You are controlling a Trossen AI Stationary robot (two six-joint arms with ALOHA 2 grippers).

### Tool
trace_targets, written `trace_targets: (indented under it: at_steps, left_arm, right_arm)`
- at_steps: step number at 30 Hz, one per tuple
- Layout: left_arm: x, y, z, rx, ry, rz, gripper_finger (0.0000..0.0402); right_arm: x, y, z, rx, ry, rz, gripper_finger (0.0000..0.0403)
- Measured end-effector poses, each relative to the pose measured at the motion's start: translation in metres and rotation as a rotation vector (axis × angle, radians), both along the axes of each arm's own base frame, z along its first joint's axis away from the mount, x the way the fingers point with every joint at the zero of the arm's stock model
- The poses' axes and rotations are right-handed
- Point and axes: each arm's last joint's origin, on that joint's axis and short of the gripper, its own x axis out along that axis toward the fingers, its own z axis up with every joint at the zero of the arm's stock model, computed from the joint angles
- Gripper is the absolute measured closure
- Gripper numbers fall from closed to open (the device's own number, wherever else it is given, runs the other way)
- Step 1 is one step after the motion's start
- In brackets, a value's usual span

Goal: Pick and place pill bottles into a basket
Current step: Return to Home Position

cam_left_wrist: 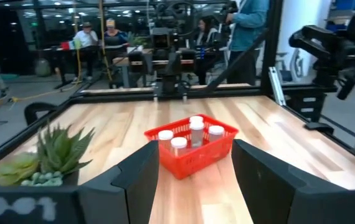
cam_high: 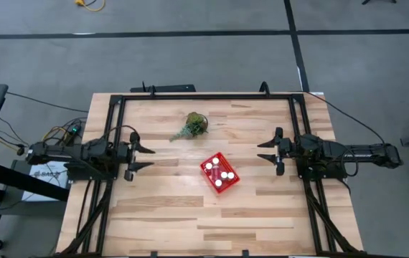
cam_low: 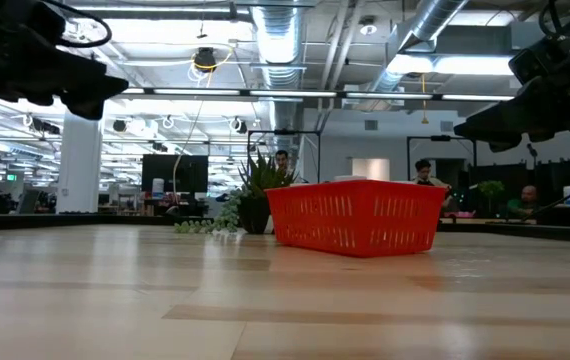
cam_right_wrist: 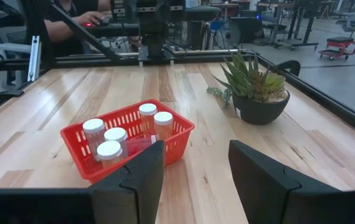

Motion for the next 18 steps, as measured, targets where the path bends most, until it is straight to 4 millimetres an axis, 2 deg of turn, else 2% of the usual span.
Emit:
trace_targets:
  at_steps: [18]
  left_arm:
    - [0.0002,0.0036,-0.0001,-0.073,0.004,0.032,0.021]
  right_arm:
    - [0.0,0.0,0.0,0.0,0.0,0.0,0.023]
